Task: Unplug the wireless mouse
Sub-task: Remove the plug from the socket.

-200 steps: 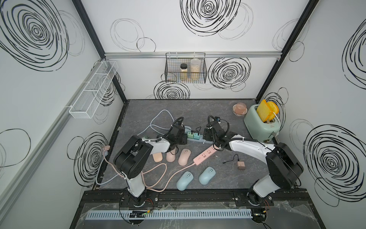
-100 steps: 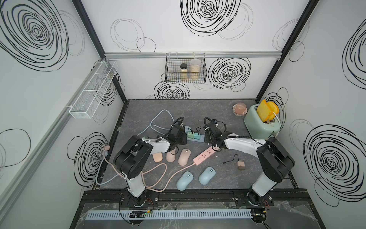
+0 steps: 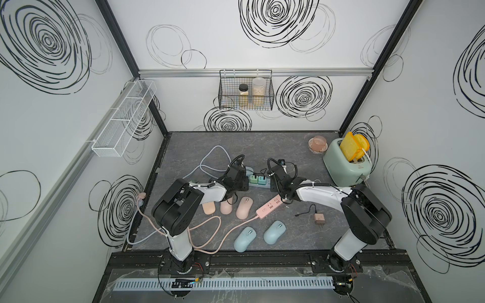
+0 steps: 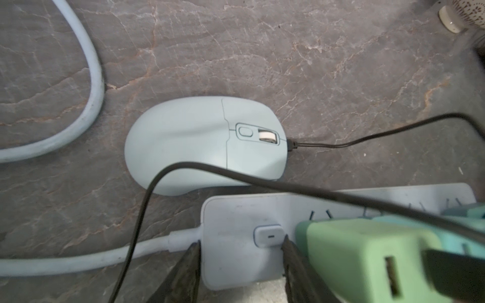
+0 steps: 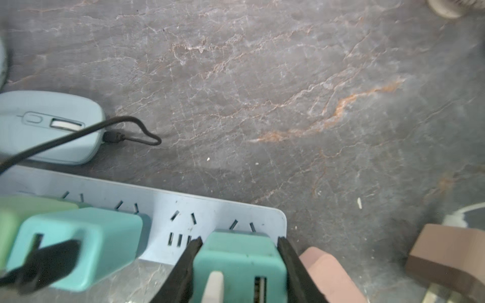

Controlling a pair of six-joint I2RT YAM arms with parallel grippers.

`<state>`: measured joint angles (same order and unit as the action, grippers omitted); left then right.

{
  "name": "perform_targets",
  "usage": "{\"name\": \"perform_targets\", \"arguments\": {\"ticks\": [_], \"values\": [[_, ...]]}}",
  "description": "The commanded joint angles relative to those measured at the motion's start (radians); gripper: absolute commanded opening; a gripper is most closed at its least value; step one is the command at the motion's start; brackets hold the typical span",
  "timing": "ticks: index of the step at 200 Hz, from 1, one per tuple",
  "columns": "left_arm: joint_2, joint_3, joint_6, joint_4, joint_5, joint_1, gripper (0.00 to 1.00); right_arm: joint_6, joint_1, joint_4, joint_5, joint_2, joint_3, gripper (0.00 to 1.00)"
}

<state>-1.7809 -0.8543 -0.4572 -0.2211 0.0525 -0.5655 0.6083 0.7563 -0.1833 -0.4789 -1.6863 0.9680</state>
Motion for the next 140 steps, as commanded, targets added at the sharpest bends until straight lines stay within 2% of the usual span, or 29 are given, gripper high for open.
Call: {"name": "perform_targets", "arguments": {"ticks": [1,19,31,60,68,86,99,123,140], "values": [[-0.032,-0.012,0.011,0.009,-0.022,-0.017,0.53,-0.036,0.017,0.028,0.064,-0.006,-0.002,0.00],[-0.032,-0.011,0.012,0.010,-0.021,-0.017,0.53,-0.010,-0.027,0.245,0.313,0.108,-0.147,0.00],[-0.032,-0.011,0.013,0.012,-0.022,-0.017,0.53,0.012,-0.061,0.330,0.431,0.163,-0.192,0.00],[-0.038,-0.011,0.012,0.006,-0.027,-0.018,0.53,0.029,-0.086,0.331,0.515,0.201,-0.168,0.00],[-0.040,-0.012,0.012,0.008,-0.027,-0.019,0.53,0.012,-0.075,0.292,0.465,0.182,-0.144,0.00],[-0.035,-0.013,0.015,0.013,-0.024,-0.019,0.53,-0.022,-0.007,0.043,0.194,0.074,0.001,0.00],[-0.030,-0.011,0.015,0.014,-0.023,-0.019,0.53,-0.028,0.032,-0.048,0.064,0.004,0.055,0.00],[-0.029,-0.014,0.018,0.018,-0.021,-0.020,0.54,-0.027,0.075,-0.077,-0.085,-0.029,0.059,0.00],[-0.029,-0.013,0.020,0.019,-0.018,-0.020,0.54,-0.048,0.098,-0.062,-0.107,-0.025,0.059,0.00]]}}
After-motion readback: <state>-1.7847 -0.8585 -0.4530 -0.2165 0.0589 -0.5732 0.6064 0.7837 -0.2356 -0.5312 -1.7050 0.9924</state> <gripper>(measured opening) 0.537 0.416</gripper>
